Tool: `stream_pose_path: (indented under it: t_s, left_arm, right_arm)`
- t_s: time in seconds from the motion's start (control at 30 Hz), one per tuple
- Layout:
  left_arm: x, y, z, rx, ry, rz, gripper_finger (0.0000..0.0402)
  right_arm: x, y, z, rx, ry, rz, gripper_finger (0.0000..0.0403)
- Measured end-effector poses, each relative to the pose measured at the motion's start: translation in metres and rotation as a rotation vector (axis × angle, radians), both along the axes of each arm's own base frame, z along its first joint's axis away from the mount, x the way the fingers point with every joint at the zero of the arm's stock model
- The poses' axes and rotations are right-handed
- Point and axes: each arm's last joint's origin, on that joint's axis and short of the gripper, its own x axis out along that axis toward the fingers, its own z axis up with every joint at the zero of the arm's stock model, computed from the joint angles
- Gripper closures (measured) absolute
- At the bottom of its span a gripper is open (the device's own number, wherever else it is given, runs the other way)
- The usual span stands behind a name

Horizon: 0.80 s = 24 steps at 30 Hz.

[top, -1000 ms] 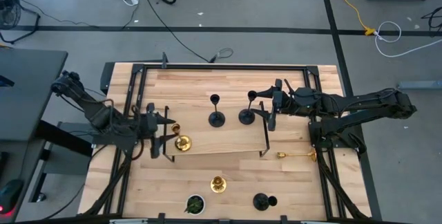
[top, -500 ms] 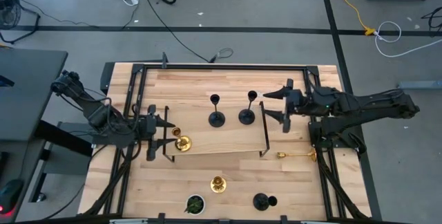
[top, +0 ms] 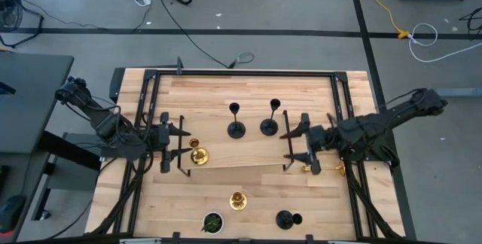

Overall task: Pick & Place candle stick holders
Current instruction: Put the bottom gold candle holder aligned with the other gold candle holder on the shelf

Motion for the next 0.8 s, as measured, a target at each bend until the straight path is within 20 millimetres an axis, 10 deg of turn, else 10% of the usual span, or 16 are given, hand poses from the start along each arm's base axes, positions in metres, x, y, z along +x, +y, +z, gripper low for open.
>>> stream_pose_path:
  t_s: [0.8]
  left_arm:
    - [0.000, 0.000, 0.000, -0.002, 0.001, -0.002, 0.0179]
  right_arm:
    - [0.071, 0.068, -0.072, 0.084, 0.042, 0.092, 0.0124]
